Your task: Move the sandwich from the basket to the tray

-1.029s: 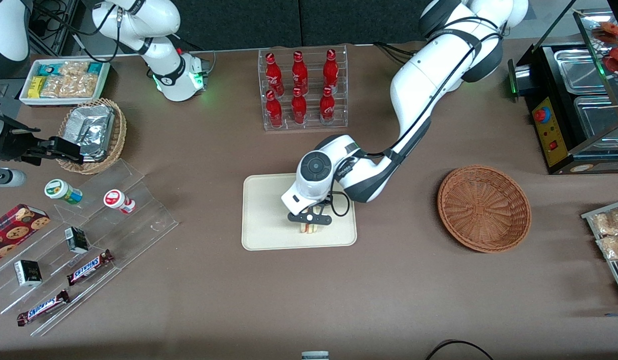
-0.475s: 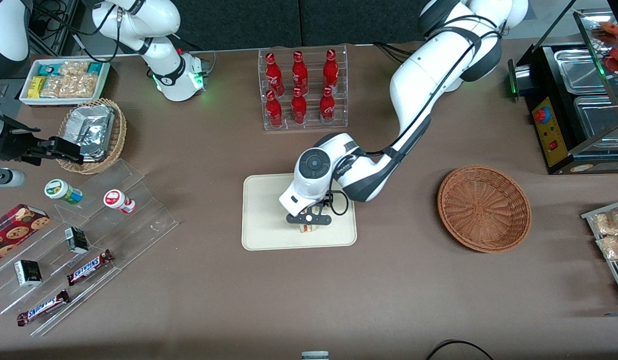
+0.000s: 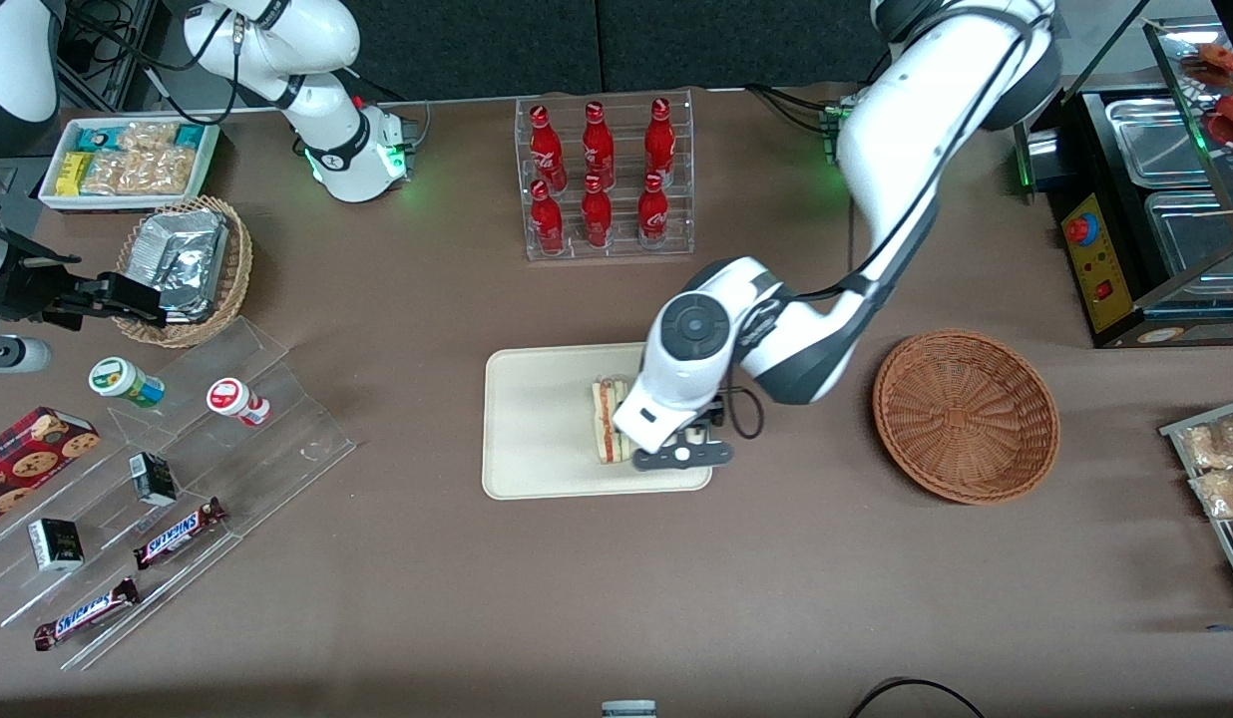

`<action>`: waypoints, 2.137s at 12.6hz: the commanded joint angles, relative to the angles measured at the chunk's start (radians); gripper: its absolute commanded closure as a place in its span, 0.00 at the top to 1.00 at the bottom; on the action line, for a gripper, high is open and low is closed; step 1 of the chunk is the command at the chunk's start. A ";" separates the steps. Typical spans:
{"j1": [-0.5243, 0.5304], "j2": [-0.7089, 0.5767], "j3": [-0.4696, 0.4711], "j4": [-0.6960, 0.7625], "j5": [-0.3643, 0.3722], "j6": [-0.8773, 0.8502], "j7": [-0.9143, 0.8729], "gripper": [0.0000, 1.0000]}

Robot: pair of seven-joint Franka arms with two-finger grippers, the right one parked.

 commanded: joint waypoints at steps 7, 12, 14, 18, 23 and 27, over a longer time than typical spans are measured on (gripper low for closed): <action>0.601 -0.363 -0.284 -0.569 -0.003 0.127 0.297 0.99; 1.237 -0.367 -0.722 -0.600 -0.002 0.015 0.516 0.99; 1.392 -0.366 -0.838 -0.559 -0.002 -0.078 0.581 0.99; 1.504 -0.363 -0.939 -0.407 -0.002 -0.279 0.633 1.00; 1.447 -0.363 -0.923 -0.295 0.003 -0.350 0.626 1.00; 1.053 -0.369 -0.563 -0.125 -0.002 -0.459 0.621 1.00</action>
